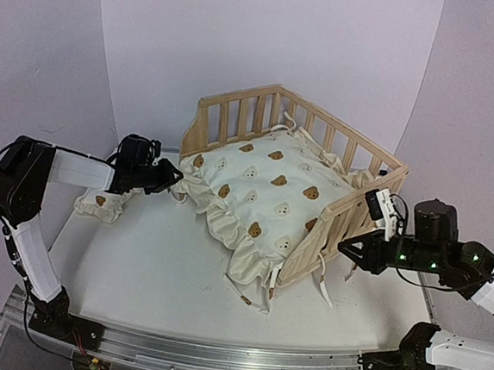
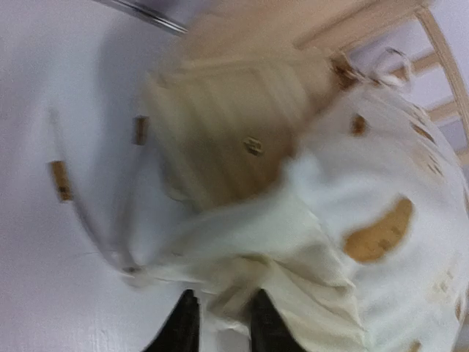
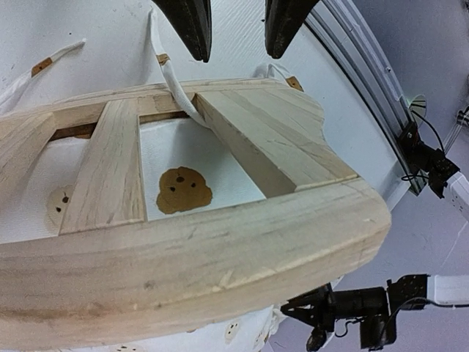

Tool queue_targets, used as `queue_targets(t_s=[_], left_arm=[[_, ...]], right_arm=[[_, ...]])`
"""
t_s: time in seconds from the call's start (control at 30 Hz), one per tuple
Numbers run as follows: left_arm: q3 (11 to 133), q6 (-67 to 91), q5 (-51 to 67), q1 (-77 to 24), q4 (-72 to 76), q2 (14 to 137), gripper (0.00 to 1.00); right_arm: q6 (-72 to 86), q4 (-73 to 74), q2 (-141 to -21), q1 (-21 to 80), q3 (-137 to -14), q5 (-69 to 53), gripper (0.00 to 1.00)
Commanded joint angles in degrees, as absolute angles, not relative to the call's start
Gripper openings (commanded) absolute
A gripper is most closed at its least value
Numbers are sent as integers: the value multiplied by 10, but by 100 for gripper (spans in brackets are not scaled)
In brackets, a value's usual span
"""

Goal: Set up the pet bed

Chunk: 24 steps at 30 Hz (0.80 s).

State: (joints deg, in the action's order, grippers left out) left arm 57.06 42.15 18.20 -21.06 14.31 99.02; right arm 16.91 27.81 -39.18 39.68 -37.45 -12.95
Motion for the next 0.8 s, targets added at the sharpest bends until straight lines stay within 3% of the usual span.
queue_targets(t_s=[0.0,0.13,0.3,0.5,0.57,0.67,0.7,0.77], left_arm=[[572,317,-65,-227,24,943,50],[447,358,8,-260,106,844,85],[349,435,221,-285,344,831,88],[410,492,322,-329,449,972,89],[427,502,325,-335,456,1004,86],[433,510,325,-339,473,1021,73],[434,512,327,-340,475,1023,66],[431,513,332,-347,476,1022,44]], right_arm=[[162,246,-403,397,-404,-144,27],[165,247,-395,397,-398,-142,27],[170,248,-391,397,-385,-144,27],[169,246,-388,397,-391,-146,26],[171,246,-384,397,-394,-147,26],[172,249,-377,398,-393,-146,26],[172,250,-375,397,-391,-145,26],[171,250,-377,397,-385,-145,26]])
